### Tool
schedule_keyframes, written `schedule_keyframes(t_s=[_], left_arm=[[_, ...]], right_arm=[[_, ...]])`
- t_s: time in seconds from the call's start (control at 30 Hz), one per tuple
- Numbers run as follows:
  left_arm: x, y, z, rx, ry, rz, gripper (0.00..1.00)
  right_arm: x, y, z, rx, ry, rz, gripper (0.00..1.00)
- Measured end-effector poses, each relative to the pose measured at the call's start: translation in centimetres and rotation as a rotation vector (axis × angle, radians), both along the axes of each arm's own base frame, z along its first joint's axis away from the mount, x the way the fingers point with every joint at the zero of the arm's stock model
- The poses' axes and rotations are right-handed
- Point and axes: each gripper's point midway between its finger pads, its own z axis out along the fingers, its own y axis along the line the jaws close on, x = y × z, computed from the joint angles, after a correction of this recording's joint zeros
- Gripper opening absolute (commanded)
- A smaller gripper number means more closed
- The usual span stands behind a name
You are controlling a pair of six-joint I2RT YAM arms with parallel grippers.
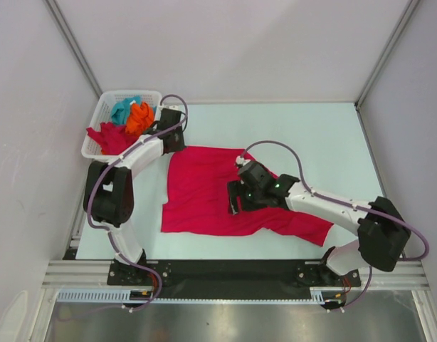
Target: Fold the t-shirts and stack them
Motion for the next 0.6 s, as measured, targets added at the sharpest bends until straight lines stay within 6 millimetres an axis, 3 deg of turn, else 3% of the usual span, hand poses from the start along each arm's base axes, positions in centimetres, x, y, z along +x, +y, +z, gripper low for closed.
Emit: schedule_keyframes(t_s=[0.23, 0.33, 0.4, 0.5, 0.6], left_arm=[[-0.3, 0.1, -0.5, 0.003, 0.011, 0.0, 0.01], [-0.3, 0.1, -0.4, 0.003, 0.01, 0.0, 0.0], [-0.3, 0.1, -0.5, 0.003, 0.01, 0.0, 0.0], [-0.2, 0.1, -0.5, 0.002, 0.008, -0.001, 0.0], [-0.2, 0.0, -0.7, 0.0, 0.01, -0.003, 0.0]], right_arm=[[4.6, -2.5, 2.5, 0.03, -0.089, -0.114, 0.74], [5.4, -1.4, 3.1, 0.009, -0.136, -0.043, 0.74], [4.8, -0.1, 3.2, -0.012, -0.175, 0.055, 0.79], [1.4, 2.7, 2.9, -0.065, -0.277, 0.319, 0.86], [-1.4, 3.7, 1.8, -0.117, -0.351, 0.525, 0.83]])
